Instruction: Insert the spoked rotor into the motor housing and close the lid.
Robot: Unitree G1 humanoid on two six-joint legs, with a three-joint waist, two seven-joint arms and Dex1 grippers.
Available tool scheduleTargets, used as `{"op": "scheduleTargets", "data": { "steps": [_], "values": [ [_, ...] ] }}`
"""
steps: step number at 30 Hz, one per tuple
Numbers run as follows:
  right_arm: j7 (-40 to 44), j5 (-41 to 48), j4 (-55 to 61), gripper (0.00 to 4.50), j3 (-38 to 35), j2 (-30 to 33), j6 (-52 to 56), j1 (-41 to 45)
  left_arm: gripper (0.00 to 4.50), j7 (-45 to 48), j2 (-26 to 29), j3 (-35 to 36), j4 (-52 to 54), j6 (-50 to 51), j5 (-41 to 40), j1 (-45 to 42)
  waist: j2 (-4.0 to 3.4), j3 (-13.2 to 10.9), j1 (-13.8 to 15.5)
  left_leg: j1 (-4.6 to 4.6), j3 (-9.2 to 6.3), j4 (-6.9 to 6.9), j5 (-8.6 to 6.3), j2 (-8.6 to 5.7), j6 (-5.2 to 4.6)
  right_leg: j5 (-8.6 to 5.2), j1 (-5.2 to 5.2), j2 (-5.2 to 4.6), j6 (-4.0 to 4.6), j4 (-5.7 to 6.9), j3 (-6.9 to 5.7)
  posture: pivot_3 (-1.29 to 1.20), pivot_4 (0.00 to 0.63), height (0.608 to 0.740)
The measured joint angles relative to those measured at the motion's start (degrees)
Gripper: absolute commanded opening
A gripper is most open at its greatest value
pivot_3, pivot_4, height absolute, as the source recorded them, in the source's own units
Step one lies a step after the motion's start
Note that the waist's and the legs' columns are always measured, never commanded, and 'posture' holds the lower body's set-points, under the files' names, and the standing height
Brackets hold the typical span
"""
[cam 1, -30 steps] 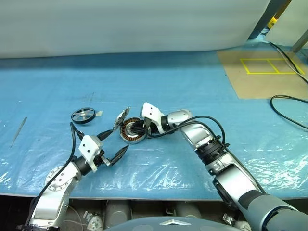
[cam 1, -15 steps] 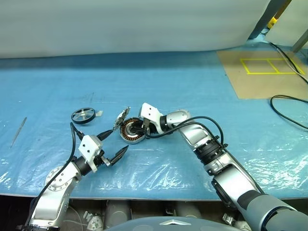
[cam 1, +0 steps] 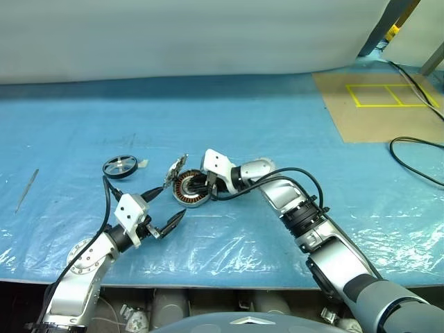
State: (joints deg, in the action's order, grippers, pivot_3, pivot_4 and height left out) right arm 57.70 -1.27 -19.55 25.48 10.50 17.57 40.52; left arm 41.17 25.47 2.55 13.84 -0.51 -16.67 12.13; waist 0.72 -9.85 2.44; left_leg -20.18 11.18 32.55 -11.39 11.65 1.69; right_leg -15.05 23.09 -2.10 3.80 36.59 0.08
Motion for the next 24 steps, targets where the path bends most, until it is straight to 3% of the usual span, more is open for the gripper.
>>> {"op": "scheduleTargets", "data": {
  "steps": [17, 22, 24],
  "values": [
    [0.1, -1.0, 0.0, 0.61, 0.3, 0.2, -1.0, 0.0, 4.5, 0.1, 0.4, 0.0, 0.0, 0.0, 0.0, -0.2, 0.0, 0.0, 0.0, 0.0, 0.0, 0.0, 0.0, 0.0, 0.0, 0.0, 0.0, 0.0, 0.0, 0.0, 0.0, 0.0, 0.15, 0.74],
    [0.2, 0.1, -0.4, 2.17, -0.2, -0.9, -0.4, 0.0, 4.5, 0.5, 0.4, 0.0, -0.1, 0.0, 0.0, -0.3, 0.0, 0.0, 0.0, 0.01, 0.0, 0.0, 0.0, 0.01, 0.0, 0.0, 0.0, 0.0, 0.0, 0.0, 0.0, 0.0, 0.15, 0.74],
    [0.6, 3.9, -0.4, 2.17, -3.2, -2.7, 2.1, -0.4, 4.5, 0.6, 0.4, 0.0, -0.2, -0.1, 0.0, -0.4, -0.01, 0.0, 0.0, 0.0, 0.0, 0.0, 0.0, 0.0, 0.0, 0.0, 0.01, 0.0, 0.01, 0.0, 0.01, 0.0, 0.15, 0.74]
  ]
}}
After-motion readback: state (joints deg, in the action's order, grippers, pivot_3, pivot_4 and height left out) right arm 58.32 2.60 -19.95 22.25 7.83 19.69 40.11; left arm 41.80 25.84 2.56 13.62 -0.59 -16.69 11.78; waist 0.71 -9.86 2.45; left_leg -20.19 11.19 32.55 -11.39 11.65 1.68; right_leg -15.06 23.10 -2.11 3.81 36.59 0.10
